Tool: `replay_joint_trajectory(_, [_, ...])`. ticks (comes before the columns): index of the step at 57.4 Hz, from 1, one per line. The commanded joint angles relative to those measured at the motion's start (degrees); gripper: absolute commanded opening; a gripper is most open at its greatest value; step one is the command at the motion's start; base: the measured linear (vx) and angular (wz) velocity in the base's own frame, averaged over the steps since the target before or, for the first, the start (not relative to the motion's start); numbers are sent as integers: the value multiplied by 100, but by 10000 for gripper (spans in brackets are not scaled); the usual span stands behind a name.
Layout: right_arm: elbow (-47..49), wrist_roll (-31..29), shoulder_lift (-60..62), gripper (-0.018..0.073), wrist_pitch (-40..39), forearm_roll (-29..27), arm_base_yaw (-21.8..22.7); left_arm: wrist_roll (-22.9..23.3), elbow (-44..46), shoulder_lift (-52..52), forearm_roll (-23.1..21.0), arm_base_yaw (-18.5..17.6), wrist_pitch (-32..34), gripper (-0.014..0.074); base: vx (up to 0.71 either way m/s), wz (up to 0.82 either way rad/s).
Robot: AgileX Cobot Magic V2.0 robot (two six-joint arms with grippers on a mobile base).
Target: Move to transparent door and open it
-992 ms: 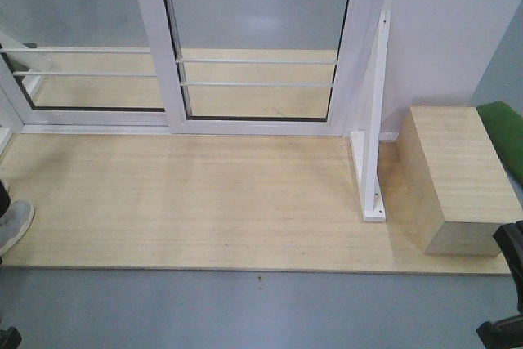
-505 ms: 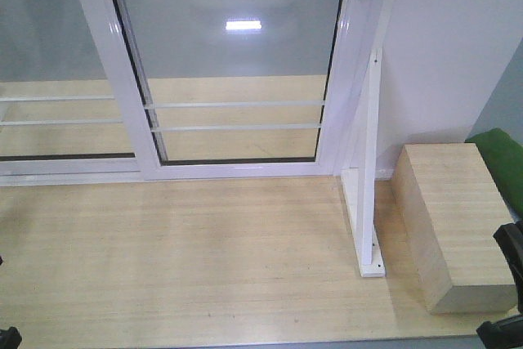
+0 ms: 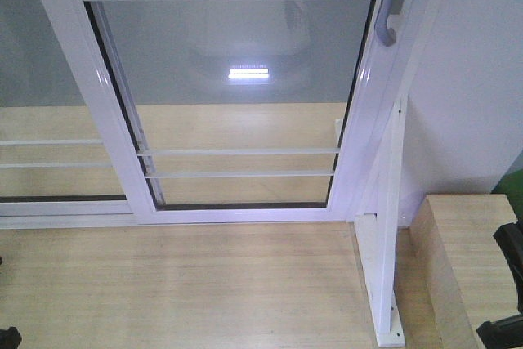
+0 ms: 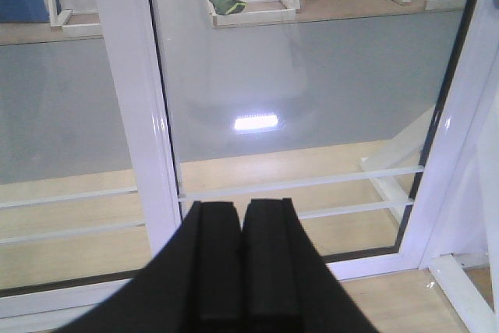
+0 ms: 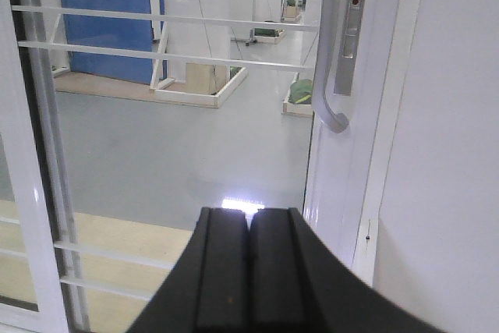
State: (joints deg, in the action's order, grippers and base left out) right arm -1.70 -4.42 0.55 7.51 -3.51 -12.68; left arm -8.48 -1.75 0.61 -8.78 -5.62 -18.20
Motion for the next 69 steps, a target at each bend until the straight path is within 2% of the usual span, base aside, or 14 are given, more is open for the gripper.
replay_joint_trajectory(1, [-24,-48,89,-1,-480,14,19,0,-49,83,-56,-9,427,3,31,3])
replay_joint_trajectory(27, [-24,-48,89,-1,-480,14,19,0,-49,83,-56,-9,427,3,20,2])
replay_joint_trajectory(69, [-24,-48,89,-1,-480,14,19,0,-49,83,-56,-9,427,3,5,0])
